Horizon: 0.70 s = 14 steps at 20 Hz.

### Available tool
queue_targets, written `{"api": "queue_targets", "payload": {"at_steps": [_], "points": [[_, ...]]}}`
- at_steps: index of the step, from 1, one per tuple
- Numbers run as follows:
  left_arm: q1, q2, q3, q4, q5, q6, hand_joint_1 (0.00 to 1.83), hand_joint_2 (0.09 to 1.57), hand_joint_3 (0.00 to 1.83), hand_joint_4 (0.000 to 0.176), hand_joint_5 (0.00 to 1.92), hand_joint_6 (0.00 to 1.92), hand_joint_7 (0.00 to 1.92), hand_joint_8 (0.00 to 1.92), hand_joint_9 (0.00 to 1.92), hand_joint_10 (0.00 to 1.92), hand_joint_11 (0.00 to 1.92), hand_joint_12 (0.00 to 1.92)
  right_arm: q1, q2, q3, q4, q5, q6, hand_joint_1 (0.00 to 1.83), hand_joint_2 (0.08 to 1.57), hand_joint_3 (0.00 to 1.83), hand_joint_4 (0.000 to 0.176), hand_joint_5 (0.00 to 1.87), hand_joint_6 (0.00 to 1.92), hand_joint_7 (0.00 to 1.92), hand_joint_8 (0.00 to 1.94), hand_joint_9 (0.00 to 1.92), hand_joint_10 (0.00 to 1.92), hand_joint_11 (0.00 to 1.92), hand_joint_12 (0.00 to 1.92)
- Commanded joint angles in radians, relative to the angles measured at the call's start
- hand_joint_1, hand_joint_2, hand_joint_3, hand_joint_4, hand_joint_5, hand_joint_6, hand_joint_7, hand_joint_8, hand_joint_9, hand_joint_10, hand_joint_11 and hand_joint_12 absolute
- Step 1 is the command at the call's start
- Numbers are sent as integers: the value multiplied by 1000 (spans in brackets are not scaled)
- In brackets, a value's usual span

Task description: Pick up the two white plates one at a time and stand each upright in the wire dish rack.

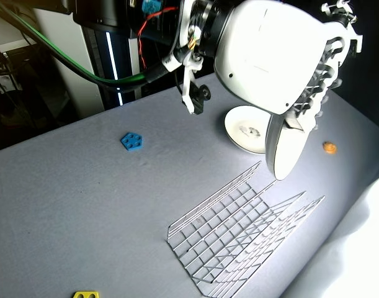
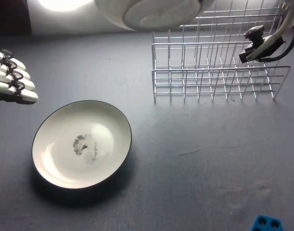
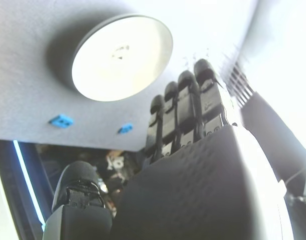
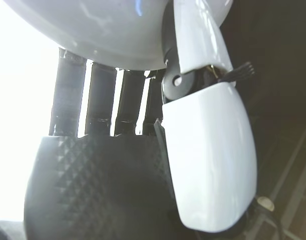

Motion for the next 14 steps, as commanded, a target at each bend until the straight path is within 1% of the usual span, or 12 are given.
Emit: {"api": "queue_targets", "payload": {"at_steps": [1, 3, 4, 5, 6, 7, 8, 9, 11, 12, 14], "points": [[-13, 3, 8, -67, -13, -3, 0, 1131, 0, 0, 150, 2, 167, 0, 138, 1, 0, 278, 21, 4, -1, -55, 37, 3, 1378, 1092, 0, 0, 955, 998, 1037, 845, 978, 1115, 816, 1264], [-13, 2, 8, -62, -13, -3, 0, 1130, 0, 0, 131, 0, 151, 0, 114, 1, 0, 232, 20, 4, 1, -94, 9, 5, 1378, 1091, 0, 0, 958, 993, 1038, 852, 978, 1107, 826, 1270], [-13, 2, 8, -62, -13, -3, 0, 1128, 0, 0, 120, 0, 140, 0, 106, 0, 0, 211, 18, 4, 2, -100, 0, 7, 1375, 1099, 1, 0, 943, 1016, 1015, 882, 967, 1132, 813, 1279], [-15, 1, 9, -62, -13, -3, 0, 1124, 0, 0, 87, 0, 114, 2, 85, 0, 0, 158, 14, 5, 5, -107, 1, 28, 1261, 1088, 0, 0, 1006, 945, 1085, 822, 1035, 784, 849, 1221], [-18, -1, 10, -59, -13, -3, 0, 1138, 0, 0, 131, 8, 149, 4, 122, 1, 0, 232, 8, 5, 9, -125, 5, 55, 1354, 1092, 0, 0, 972, 985, 1025, 840, 1008, 1042, 841, 1265], [-24, -4, 14, -51, -13, -3, 0, 1144, 2, 0, 145, 11, 157, 4, 129, 1, 0, 246, 3, 5, 13, -132, 7, 61, 1373, 1092, 0, 0, 961, 1005, 1014, 837, 1003, 1096, 845, 1278], [-32, -10, 20, -40, -13, -3, 0, 1148, 1, 0, 166, 5, 165, 2, 135, 1, 0, 279, -4, 5, 18, -134, 15, 66, 1376, 1095, 1, 0, 951, 1012, 1001, 853, 1003, 1121, 854, 1308], [-34, -14, 27, -40, -13, -6, 0, 1153, 2, 0, 147, 5, 147, 2, 116, 3, 0, 224, -10, 5, 27, -135, 19, 70, 1374, 1102, 1, 0, 931, 1044, 981, 881, 991, 1146, 843, 1325], [-34, -17, 29, -40, -13, -7, 0, 1151, 0, 0, 158, 3, 160, 3, 126, 3, 0, 238, -13, 6, 32, -157, 32, 85, 1375, 1098, 0, 0, 948, 1032, 981, 858, 1007, 1120, 850, 1314], [-34, -17, 29, -40, -13, -7, 0, 1147, 0, 0, 135, 2, 140, 2, 111, 1, 0, 197, -13, 7, 32, -158, 33, 85, 1374, 1100, 1, 0, 942, 1048, 974, 869, 1003, 1120, 848, 1305], [-33, -18, 29, -40, -13, -7, 0, 1136, 0, 0, 110, 0, 134, 0, 110, 1, 0, 220, -15, 7, 32, -158, 43, 87, 1378, 1094, 0, 0, 953, 1002, 1020, 864, 987, 1109, 822, 1270]]}}
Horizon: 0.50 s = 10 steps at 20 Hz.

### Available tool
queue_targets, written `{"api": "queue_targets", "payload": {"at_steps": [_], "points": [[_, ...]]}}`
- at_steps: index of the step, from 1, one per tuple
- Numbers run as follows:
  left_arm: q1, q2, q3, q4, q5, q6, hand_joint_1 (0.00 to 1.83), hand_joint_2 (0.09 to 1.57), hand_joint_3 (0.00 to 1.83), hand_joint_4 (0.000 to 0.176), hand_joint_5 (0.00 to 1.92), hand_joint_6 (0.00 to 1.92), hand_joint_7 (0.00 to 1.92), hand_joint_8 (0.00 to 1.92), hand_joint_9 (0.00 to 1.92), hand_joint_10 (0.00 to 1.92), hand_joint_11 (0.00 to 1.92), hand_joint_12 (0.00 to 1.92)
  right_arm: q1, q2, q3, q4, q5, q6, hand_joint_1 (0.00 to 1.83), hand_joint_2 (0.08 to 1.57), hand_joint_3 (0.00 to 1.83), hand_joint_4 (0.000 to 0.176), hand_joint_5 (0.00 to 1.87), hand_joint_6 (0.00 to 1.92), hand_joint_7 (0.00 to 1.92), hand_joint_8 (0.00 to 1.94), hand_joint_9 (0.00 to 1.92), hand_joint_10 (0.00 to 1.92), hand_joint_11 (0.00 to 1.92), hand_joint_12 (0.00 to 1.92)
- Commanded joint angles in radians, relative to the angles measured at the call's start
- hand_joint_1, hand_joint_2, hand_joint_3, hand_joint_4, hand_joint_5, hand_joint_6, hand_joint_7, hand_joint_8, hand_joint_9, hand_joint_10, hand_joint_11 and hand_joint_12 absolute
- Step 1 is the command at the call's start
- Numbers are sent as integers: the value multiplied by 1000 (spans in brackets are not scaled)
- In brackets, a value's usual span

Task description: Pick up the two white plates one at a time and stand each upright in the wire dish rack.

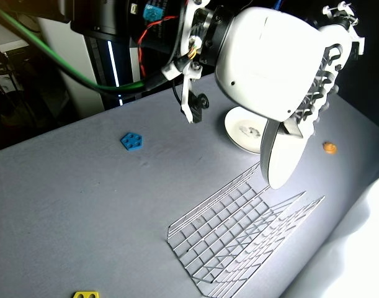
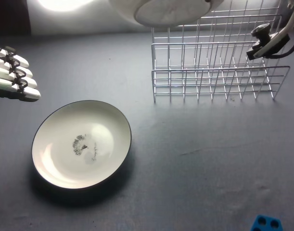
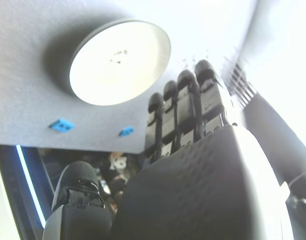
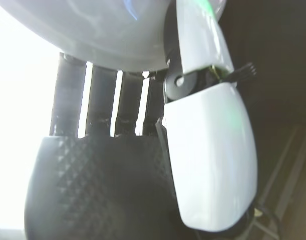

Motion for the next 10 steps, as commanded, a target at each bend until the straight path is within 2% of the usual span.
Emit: {"api": "queue_targets", "payload": {"at_steps": [1, 5, 7, 10], "points": [[-13, 4, 6, -68, -12, -4, 0, 1131, 0, 0, 115, 2, 145, 3, 123, 3, 0, 252, 9, 3, 2, -46, 72, 24, 1379, 1089, 0, 0, 962, 972, 1040, 853, 990, 1100, 828, 1256], [-13, 4, 6, -68, -12, -4, 0, 1132, 0, 0, 86, 0, 114, 0, 95, 0, 0, 183, 4, 4, 8, -46, 77, 27, 1377, 1097, 0, 0, 939, 1000, 1028, 881, 977, 1120, 826, 1254], [-13, 4, 7, -68, -12, -4, 0, 1125, 0, 0, 91, 0, 118, 0, 101, 0, 0, 208, -3, 5, 12, -46, 83, 43, 1381, 1087, 0, 0, 967, 943, 1054, 849, 985, 1113, 834, 1255], [-13, 4, 6, -68, -12, -5, 0, 1127, 0, 0, 108, 4, 134, 3, 120, 3, 0, 280, -14, 5, 22, -46, 102, 75, 1379, 1093, 0, 0, 945, 978, 1039, 877, 981, 1115, 823, 1270]]}}
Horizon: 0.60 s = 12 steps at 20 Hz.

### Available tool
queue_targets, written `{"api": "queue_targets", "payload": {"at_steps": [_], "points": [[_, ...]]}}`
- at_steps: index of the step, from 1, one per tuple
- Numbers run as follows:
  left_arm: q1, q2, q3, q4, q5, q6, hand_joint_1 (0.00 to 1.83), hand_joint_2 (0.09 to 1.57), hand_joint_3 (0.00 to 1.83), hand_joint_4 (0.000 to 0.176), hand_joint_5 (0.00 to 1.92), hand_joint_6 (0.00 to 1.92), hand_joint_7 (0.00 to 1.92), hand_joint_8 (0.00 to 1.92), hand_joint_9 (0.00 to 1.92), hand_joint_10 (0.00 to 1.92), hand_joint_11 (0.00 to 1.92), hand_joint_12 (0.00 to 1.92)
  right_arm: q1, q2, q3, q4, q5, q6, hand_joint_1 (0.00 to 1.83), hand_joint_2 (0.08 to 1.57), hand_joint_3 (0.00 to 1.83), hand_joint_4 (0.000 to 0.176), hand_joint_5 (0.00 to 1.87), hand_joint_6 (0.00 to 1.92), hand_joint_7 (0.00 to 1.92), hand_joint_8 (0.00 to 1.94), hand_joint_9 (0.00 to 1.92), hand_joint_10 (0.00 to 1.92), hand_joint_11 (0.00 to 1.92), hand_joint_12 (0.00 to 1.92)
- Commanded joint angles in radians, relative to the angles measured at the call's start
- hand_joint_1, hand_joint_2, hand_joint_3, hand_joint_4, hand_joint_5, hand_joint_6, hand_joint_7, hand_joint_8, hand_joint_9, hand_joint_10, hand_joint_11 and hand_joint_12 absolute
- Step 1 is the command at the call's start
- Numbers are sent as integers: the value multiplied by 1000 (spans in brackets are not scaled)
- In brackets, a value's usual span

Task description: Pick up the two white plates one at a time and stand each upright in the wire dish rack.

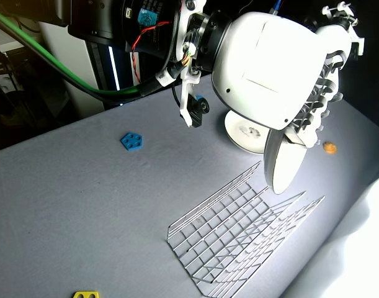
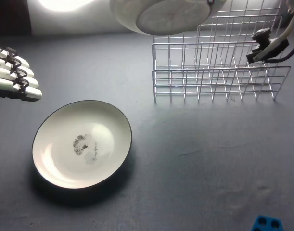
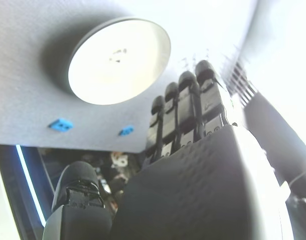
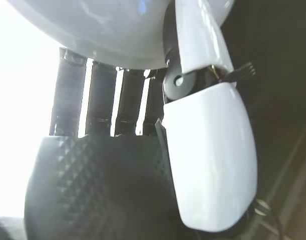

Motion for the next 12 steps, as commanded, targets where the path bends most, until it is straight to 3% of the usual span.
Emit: {"api": "queue_targets", "payload": {"at_steps": [1, 5, 8, 12], "points": [[-13, 6, 6, -69, -10, -5, 0, 1131, 1, 0, 112, 3, 129, 2, 109, 3, 0, 245, 12, 6, 6, -46, 80, 29, 1379, 1092, 0, 0, 949, 973, 1041, 865, 984, 1112, 823, 1266], [-13, 5, 6, -69, -11, -5, 0, 1132, 0, 0, 131, 0, 152, 0, 132, 0, 0, 310, -10, 12, 13, -46, 92, 59, 1377, 1097, 1, 0, 940, 1006, 1025, 886, 968, 1125, 809, 1275], [-13, 5, 6, -69, -11, -5, 0, 1132, 0, 0, 77, 0, 108, 1, 93, 1, 0, 195, -26, 19, 23, -45, 89, 100, 1377, 1098, 0, 0, 943, 1001, 1035, 885, 957, 1129, 813, 1272], [-17, 4, 6, -69, -11, -5, 0, 1143, 0, 0, 120, 1, 139, 0, 117, 1, 0, 242, -34, 32, 25, -45, 67, 114, 1379, 1092, 0, 0, 962, 981, 1029, 867, 981, 1112, 819, 1260]]}}
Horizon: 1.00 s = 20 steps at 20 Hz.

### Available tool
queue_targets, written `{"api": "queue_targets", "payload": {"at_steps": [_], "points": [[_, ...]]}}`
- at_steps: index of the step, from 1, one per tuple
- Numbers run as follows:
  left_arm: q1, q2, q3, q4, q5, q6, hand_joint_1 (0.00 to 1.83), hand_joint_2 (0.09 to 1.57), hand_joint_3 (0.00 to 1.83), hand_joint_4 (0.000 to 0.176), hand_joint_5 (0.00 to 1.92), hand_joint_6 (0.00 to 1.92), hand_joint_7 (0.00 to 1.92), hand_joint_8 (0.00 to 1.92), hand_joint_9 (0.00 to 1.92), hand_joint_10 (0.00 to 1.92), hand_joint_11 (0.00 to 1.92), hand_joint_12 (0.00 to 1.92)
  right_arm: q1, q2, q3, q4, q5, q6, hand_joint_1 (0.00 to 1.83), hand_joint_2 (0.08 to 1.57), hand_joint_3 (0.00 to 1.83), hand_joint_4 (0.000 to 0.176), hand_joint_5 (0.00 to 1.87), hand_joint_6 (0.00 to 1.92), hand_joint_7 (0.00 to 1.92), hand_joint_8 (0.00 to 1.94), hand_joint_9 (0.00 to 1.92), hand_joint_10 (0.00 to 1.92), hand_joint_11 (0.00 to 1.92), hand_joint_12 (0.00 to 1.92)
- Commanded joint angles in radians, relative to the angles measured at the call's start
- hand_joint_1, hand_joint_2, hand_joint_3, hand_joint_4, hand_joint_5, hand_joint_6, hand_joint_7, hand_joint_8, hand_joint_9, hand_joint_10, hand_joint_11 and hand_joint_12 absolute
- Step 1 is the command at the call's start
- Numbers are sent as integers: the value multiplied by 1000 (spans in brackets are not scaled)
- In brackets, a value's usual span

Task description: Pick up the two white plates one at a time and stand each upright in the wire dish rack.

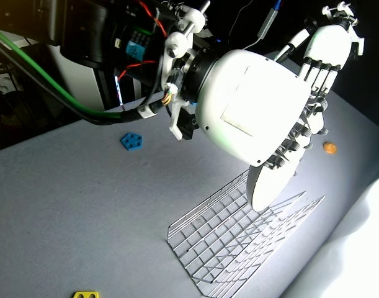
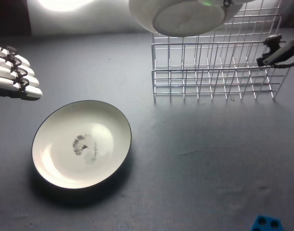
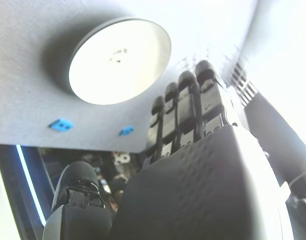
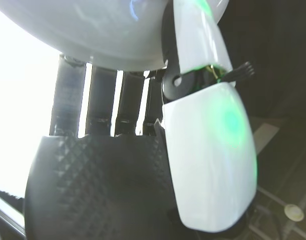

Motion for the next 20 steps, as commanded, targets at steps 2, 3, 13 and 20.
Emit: {"api": "queue_targets", "payload": {"at_steps": [2, 3, 13, 20], "points": [[-15, 3, 7, -67, -10, -3, 0, 1133, 0, 0, 85, 1, 116, 1, 97, 1, 0, 198, 12, 12, 7, -40, 44, 24, 1377, 1098, 2, 0, 938, 1010, 1012, 896, 979, 1124, 809, 1271], [-15, 3, 7, -67, -10, -3, 0, 1133, 0, 0, 85, 2, 112, 1, 93, 0, 0, 187, 12, 15, 11, -28, 36, 24, 1376, 1099, 2, 0, 927, 1029, 1010, 890, 986, 1116, 807, 1270], [-15, 3, 6, -67, -10, -4, 0, 1132, 0, 0, 115, 0, 145, 1, 126, 2, 0, 240, 20, 28, 127, 52, -159, 56, 1376, 1098, 0, 0, 933, 1012, 1025, 882, 974, 1125, 829, 1268], [-15, 2, 4, -67, -10, -4, 0, 1132, 1, 0, 120, 2, 141, 2, 115, 2, 0, 220, 45, 29, 169, 83, -212, 55, 1351, 1098, 2, 0, 945, 1037, 1022, 860, 991, 1037, 808, 1233]]}}
